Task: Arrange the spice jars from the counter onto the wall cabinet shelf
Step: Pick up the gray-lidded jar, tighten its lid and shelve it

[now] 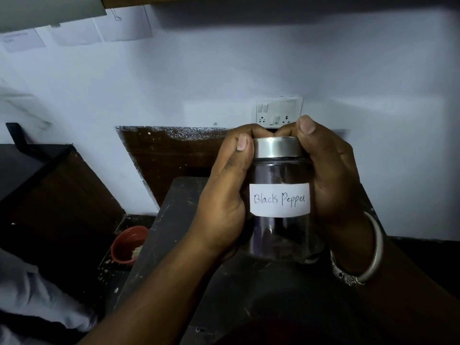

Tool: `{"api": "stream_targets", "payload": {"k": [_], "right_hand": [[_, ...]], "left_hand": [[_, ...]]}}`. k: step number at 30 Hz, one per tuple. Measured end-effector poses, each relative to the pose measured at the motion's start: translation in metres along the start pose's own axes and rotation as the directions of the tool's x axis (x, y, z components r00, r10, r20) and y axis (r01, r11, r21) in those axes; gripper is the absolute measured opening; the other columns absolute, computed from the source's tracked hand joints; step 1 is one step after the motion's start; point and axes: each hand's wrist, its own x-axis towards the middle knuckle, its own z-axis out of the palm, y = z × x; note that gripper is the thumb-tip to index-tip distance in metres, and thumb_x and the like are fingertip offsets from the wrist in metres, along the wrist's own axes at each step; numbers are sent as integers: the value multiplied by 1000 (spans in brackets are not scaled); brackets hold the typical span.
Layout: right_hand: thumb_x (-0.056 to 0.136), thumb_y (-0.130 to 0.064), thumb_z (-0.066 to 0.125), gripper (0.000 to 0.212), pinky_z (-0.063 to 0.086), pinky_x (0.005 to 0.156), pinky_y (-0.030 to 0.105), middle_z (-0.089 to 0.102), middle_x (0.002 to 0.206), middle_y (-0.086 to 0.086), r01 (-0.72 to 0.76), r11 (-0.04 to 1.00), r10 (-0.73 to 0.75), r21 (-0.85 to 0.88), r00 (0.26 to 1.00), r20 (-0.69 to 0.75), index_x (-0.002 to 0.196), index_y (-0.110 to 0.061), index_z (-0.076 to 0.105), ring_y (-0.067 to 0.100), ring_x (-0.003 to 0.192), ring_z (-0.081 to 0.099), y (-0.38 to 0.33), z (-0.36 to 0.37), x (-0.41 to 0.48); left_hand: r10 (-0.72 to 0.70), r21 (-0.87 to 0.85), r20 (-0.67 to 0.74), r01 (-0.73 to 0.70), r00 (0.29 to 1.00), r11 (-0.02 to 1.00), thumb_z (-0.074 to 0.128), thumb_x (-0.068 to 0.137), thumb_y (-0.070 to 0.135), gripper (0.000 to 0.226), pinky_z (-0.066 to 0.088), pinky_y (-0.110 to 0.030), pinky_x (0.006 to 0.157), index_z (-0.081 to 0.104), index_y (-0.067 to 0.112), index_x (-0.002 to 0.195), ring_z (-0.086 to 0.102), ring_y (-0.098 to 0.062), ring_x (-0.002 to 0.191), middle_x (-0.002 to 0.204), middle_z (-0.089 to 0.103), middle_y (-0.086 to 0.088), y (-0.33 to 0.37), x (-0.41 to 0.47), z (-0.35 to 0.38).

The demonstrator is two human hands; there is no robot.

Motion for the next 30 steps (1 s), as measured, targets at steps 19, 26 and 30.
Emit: {"api": "stream_targets", "payload": {"k": [19, 26, 30], "right_hand": [[63, -41, 85, 59, 59, 80, 19, 76, 113, -8, 114, 905, 29, -410, 945, 327, 119, -39, 67, 11, 101, 75, -35, -6, 69], [62, -54, 80, 51, 59, 75, 28, 72, 95, -5, 286, 815, -160, -504, 947, 278, 104, -28, 67, 13, 87, 72, -87, 37, 200], [79, -25, 85, 40, 57, 80, 38, 66, 97, -1, 264, 806, -172, -529, 961, 218, 111, -22, 62, 19, 89, 67, -94, 61, 297]], "left_hand": [[93, 44, 107, -98, 990, 994, 63, 91, 61, 55, 56, -29, 90, 63, 26, 133, 70, -26, 117, 127, 71, -1, 30, 68, -28], [291, 327, -56, -258, 955, 909, 41, 101, 57, 38, 58, -21, 72, 64, 39, 126, 74, -9, 100, 114, 75, 8, 77, 192, -44], [367, 498, -143, -254, 919, 829, 40, 109, 42, 33, 52, -24, 80, 67, 27, 121, 70, -6, 99, 108, 75, 4, 79, 265, -69]]}}
